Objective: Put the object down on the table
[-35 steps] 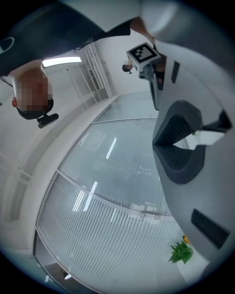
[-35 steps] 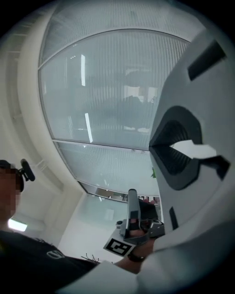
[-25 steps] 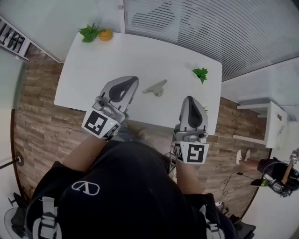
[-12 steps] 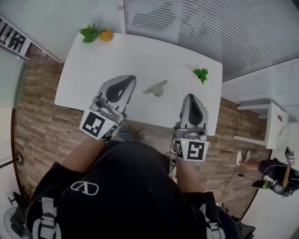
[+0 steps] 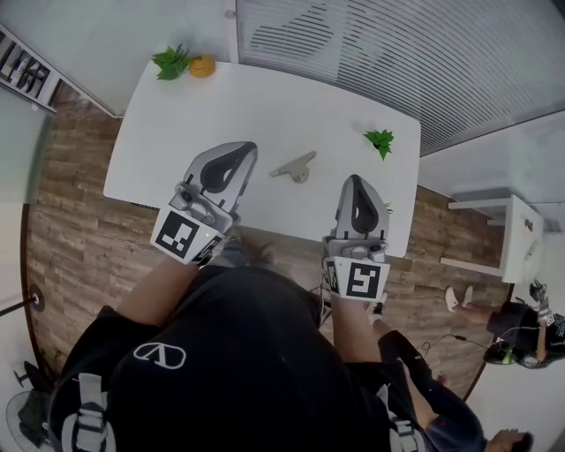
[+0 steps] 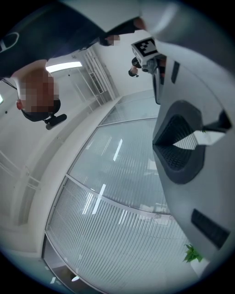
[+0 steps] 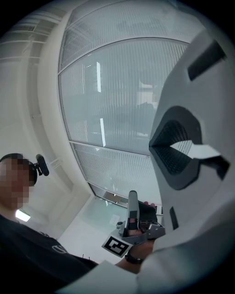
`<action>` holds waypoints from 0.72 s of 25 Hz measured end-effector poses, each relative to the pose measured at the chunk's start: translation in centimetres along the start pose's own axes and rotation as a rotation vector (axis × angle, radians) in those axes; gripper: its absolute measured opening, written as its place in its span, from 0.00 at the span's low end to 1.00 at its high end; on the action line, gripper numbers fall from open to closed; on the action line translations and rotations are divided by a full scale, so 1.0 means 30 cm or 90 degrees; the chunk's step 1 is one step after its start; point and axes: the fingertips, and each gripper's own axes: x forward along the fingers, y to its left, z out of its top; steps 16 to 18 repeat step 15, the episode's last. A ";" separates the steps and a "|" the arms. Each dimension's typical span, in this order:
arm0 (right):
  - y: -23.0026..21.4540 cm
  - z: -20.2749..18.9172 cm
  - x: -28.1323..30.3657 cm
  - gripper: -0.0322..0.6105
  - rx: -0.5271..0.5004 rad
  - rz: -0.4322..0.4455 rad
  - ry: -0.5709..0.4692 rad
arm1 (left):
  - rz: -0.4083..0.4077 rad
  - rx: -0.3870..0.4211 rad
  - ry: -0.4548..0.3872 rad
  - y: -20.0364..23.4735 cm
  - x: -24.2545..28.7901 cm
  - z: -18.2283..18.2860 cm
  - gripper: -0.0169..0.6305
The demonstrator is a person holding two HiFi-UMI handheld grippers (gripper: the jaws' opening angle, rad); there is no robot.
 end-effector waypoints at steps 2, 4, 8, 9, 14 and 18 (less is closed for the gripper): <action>0.001 -0.006 0.002 0.06 -0.001 -0.001 0.001 | 0.000 0.001 0.000 0.003 0.000 -0.001 0.03; -0.002 -0.013 0.005 0.06 0.003 -0.002 0.004 | -0.001 -0.001 0.000 0.005 0.002 -0.002 0.03; -0.010 -0.015 0.002 0.06 0.009 -0.007 0.005 | 0.001 0.000 0.001 0.004 0.000 -0.001 0.03; -0.012 -0.014 0.000 0.06 0.008 -0.009 0.004 | 0.001 0.000 0.001 0.003 -0.001 -0.001 0.03; -0.015 -0.016 0.001 0.06 0.006 -0.011 0.007 | 0.002 0.001 0.001 0.005 0.000 -0.003 0.03; -0.016 -0.017 0.002 0.06 0.005 -0.012 0.008 | 0.002 0.001 0.000 0.005 0.001 -0.003 0.03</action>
